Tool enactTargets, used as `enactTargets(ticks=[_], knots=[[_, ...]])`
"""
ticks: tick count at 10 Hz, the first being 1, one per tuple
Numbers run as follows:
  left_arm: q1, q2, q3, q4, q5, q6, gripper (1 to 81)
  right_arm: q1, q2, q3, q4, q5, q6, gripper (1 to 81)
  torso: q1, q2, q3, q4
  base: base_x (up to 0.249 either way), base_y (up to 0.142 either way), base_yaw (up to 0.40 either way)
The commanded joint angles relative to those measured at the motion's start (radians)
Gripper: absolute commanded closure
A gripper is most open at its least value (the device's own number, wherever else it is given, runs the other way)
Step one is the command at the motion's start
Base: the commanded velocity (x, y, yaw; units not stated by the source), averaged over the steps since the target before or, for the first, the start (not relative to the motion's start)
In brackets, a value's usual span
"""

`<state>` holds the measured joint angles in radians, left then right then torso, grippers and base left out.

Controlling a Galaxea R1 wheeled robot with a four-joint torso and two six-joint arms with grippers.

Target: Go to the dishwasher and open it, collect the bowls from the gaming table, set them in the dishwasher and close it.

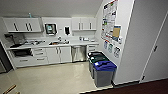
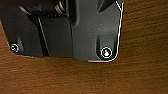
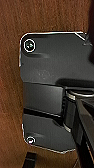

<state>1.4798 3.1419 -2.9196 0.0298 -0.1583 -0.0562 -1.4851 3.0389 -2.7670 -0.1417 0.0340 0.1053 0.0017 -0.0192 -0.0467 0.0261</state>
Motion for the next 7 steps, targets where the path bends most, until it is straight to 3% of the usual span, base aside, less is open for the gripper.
enactTargets(ticks=[1, 7], knots=[[-0.048, 0.003, -0.003, -0.002, 0.042, -0.002, 1.0, 0.048, -0.003, 0.001, 0.005, -0.048, 0.002, 1.0, 0.000, 0.000, 0.000, 0.000, 0.142, 0.065, 0.000], [-0.048, 0.001, -0.003, -0.004, 0.040, -0.002, 1.0, 0.048, -0.003, 0.003, 0.005, -0.048, 0.002, 1.0, 0.000, 0.000, 0.000, 0.000, 0.145, 0.067, 0.000]])
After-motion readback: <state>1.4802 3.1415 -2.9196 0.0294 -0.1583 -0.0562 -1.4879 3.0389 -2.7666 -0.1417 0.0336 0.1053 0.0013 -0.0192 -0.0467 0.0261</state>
